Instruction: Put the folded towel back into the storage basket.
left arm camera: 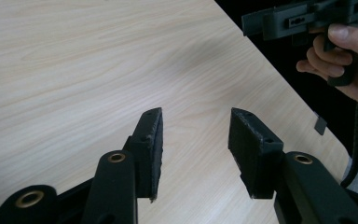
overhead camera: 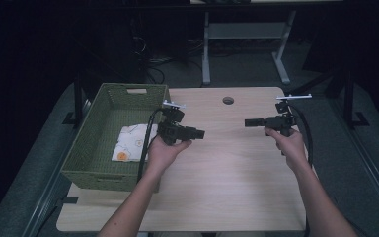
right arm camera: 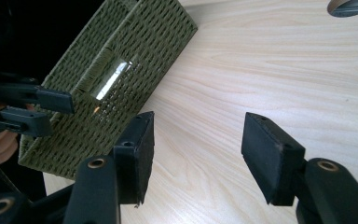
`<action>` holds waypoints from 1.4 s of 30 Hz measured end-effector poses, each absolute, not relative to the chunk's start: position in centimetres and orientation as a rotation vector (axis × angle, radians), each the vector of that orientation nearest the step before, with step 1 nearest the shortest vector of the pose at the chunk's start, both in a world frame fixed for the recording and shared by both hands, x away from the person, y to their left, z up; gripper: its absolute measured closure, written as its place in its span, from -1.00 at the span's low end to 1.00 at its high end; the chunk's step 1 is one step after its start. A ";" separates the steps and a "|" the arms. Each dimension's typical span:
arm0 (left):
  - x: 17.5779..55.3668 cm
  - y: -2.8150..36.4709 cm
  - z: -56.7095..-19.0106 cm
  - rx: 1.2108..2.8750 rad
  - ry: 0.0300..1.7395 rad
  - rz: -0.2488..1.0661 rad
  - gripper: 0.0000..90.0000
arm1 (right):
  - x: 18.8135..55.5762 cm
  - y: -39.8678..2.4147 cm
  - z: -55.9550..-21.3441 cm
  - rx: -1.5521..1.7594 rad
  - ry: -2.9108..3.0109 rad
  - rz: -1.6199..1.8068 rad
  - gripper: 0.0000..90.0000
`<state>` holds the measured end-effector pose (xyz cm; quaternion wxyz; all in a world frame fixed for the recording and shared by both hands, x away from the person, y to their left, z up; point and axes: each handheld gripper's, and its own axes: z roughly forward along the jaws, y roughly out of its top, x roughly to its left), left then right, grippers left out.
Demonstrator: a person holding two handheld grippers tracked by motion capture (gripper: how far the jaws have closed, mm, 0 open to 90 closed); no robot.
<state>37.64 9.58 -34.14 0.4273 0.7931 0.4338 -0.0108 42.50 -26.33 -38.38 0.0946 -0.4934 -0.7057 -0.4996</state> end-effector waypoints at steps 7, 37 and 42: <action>37.1 8.3 -35.2 1.986 1.084 -0.033 0.11 | 41.6 -28.0 -39.3 -1.489 -2.074 -1.482 -0.06; 34.3 5.7 -40.5 1.969 1.075 -0.095 -0.16 | 37.6 -33.2 -43.3 -1.566 -2.043 -1.452 -0.10; 33.5 5.8 -40.7 1.971 1.058 -0.085 -0.17 | 36.7 -33.8 -43.9 -1.574 -2.037 -1.453 -0.11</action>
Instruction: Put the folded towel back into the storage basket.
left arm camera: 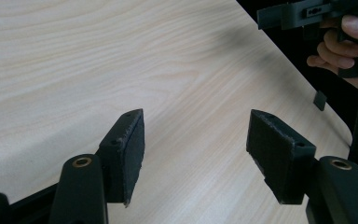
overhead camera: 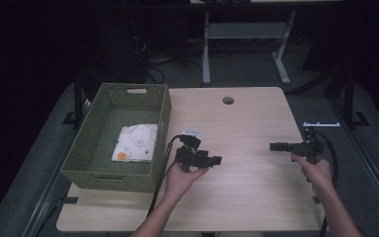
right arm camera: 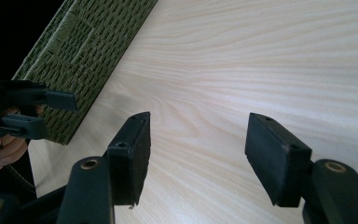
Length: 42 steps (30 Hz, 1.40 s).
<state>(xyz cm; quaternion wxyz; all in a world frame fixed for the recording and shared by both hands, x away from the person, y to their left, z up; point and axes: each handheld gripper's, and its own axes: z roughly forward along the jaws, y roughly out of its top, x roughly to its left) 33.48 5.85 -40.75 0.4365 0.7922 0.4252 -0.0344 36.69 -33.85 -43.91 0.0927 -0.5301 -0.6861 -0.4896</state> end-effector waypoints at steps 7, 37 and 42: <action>32.5 6.0 -41.6 1.993 1.036 -0.081 -0.19 | 35.6 -34.5 -44.9 -1.582 -2.033 -1.446 -0.11; 29.1 8.2 -43.3 2.006 0.985 -0.125 -0.27 | 31.5 -34.4 -45.3 -1.570 -2.085 -1.464 -0.22; 28.5 8.6 -43.7 1.985 0.985 -0.123 -0.29 | 30.9 -34.6 -45.4 -1.575 -2.100 -1.475 -0.23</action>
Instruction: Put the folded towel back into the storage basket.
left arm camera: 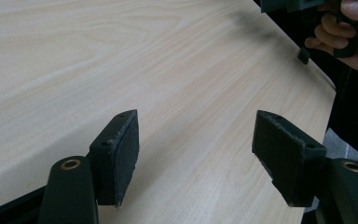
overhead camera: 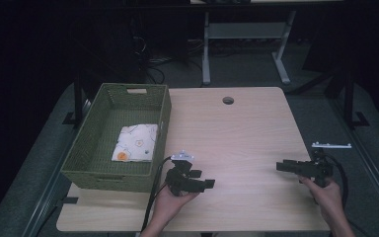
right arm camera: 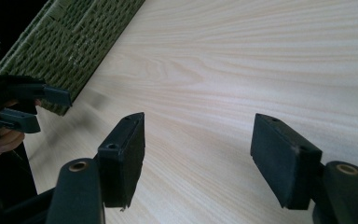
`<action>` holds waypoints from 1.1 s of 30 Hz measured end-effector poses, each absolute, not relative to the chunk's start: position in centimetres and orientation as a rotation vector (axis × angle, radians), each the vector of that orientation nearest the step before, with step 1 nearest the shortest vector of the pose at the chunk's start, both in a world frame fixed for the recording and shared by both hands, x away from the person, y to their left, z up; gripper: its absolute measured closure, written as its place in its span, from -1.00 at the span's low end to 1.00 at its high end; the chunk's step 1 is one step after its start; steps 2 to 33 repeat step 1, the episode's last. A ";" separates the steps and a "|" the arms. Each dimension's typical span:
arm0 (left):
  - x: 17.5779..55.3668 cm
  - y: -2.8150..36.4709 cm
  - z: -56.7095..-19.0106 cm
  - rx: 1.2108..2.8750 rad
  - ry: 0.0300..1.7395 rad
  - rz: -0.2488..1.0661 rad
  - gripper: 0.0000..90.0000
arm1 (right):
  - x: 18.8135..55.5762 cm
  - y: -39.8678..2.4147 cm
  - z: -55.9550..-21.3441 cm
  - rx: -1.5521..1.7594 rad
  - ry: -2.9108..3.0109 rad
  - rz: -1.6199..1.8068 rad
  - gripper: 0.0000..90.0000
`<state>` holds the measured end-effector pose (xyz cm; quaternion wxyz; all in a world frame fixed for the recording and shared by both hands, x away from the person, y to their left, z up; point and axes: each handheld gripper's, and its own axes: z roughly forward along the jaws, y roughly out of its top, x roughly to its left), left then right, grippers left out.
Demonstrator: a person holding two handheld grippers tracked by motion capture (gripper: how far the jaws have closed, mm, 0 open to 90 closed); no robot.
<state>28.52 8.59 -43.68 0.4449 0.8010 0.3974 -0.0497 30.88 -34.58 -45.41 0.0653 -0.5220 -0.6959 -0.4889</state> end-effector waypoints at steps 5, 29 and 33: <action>28.4 8.6 -43.8 1.988 0.982 -0.120 -0.29 | 30.8 -34.5 -45.5 -1.579 -2.105 -1.465 -0.23; 28.4 8.6 -43.8 1.988 0.982 -0.120 -0.29 | 30.8 -34.5 -45.5 -1.579 -2.105 -1.465 -0.23; 28.4 8.6 -43.8 1.988 0.982 -0.120 -0.29 | 30.8 -34.5 -45.5 -1.579 -2.105 -1.465 -0.23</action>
